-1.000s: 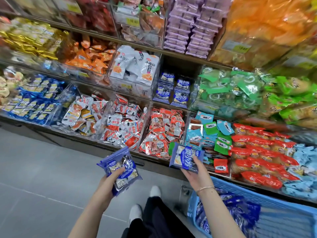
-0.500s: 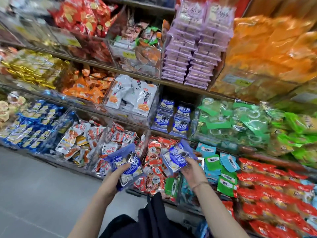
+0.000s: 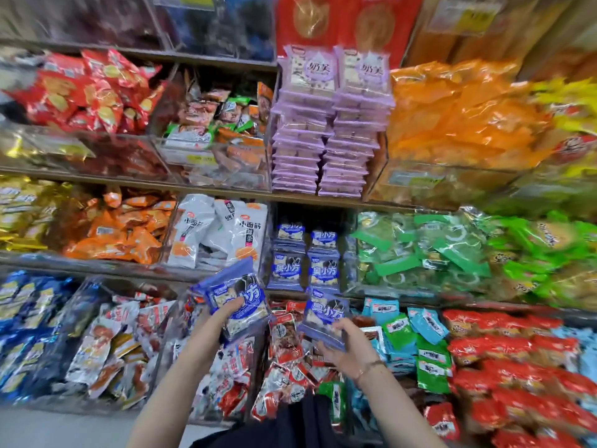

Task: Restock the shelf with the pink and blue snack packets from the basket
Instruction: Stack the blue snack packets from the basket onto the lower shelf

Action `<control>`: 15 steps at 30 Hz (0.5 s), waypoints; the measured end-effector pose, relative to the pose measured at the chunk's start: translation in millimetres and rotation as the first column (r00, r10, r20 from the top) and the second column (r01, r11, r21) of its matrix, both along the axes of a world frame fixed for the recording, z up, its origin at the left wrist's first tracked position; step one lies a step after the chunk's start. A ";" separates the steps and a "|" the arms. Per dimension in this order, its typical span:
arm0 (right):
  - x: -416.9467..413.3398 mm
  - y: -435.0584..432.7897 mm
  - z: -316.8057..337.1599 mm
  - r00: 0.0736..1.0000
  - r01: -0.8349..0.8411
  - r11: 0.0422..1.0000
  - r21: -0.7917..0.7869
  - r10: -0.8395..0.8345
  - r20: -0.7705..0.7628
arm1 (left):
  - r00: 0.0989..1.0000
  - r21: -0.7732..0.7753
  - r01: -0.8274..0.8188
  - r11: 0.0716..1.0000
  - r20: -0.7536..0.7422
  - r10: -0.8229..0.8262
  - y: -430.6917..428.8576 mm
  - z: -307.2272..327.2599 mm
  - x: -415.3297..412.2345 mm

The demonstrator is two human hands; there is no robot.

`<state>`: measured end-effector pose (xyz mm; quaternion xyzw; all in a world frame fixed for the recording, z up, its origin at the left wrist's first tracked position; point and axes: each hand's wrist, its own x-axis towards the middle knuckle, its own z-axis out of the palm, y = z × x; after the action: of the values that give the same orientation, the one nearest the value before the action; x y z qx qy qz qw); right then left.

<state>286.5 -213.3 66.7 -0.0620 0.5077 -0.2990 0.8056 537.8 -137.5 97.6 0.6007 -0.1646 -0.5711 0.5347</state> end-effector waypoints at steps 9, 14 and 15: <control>42.9 -37.0 -4.7 0.978 0.133 0.976 -0.170 -0.157 -0.138 | 0.971 0.009 0.231 0.973 0.068 -0.231 -82.6 8.1 47.6; 59.2 -74.9 -2.9 0.952 0.205 0.961 -0.186 -0.240 -0.189 | 0.943 0.032 0.333 0.942 0.013 -0.334 -93.4 8.8 61.8; 63.6 -83.6 -3.4 0.949 0.205 0.960 -0.191 -0.243 -0.199 | 0.938 0.034 0.346 0.938 0.003 -0.346 -94.1 8.8 62.8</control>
<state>350.1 -296.9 63.3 -0.1041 0.5706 -0.4218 0.6969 600.6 -231.6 106.5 0.5738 -0.2606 -0.6560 0.4153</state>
